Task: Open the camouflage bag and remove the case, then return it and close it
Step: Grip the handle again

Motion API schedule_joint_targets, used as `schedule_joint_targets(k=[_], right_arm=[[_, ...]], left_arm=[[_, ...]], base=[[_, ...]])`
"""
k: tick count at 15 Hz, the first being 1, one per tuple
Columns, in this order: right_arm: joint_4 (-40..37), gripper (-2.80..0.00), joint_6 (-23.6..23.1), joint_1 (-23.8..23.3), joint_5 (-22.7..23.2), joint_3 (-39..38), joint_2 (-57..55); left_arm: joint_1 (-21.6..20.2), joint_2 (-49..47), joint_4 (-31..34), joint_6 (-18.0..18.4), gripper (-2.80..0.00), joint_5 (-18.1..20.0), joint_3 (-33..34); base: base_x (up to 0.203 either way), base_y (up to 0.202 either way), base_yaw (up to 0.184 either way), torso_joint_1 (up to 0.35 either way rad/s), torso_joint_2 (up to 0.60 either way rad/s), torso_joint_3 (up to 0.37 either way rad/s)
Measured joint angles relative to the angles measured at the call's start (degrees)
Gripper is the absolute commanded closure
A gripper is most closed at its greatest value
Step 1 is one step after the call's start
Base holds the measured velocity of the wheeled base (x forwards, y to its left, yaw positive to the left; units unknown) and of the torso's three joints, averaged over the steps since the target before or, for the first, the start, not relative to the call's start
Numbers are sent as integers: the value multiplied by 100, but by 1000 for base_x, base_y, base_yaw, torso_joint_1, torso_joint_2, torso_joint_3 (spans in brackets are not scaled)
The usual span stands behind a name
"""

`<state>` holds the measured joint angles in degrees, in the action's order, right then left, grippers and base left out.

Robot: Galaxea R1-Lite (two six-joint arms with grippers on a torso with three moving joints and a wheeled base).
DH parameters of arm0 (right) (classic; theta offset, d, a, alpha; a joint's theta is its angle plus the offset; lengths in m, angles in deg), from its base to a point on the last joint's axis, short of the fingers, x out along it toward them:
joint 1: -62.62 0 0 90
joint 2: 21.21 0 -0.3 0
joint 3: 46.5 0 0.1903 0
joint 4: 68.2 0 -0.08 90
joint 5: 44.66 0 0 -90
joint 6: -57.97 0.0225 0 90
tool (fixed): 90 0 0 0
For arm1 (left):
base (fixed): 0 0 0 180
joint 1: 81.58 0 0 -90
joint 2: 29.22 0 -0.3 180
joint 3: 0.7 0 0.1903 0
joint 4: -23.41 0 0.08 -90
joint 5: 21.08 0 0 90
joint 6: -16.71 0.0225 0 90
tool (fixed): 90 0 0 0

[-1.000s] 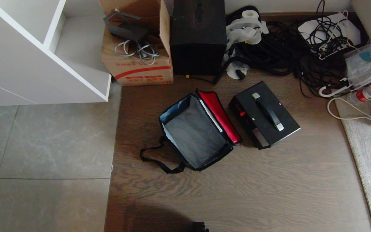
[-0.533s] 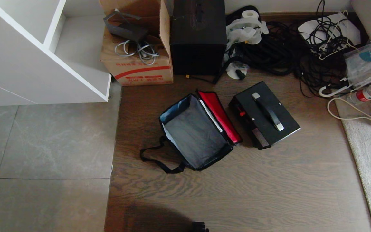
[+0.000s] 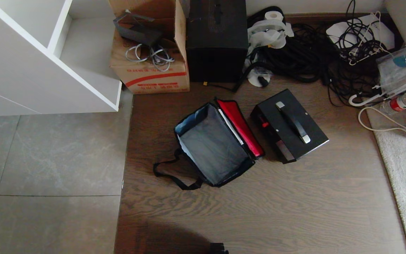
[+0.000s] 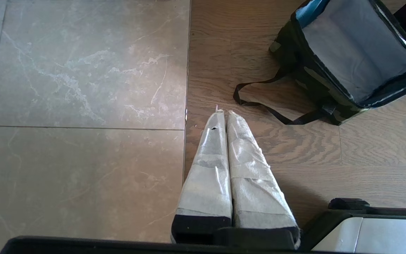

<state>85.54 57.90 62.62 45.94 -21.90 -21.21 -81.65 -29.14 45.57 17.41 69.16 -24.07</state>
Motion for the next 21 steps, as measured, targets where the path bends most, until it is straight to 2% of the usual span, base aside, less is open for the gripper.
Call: schedule_joint_targets(k=[21], right_arm=[[2,0,2,0,0,0,0]], left_arm=[[0,0,0,-1,0,0,0]], base=[[0,0,0,0,0,0]])
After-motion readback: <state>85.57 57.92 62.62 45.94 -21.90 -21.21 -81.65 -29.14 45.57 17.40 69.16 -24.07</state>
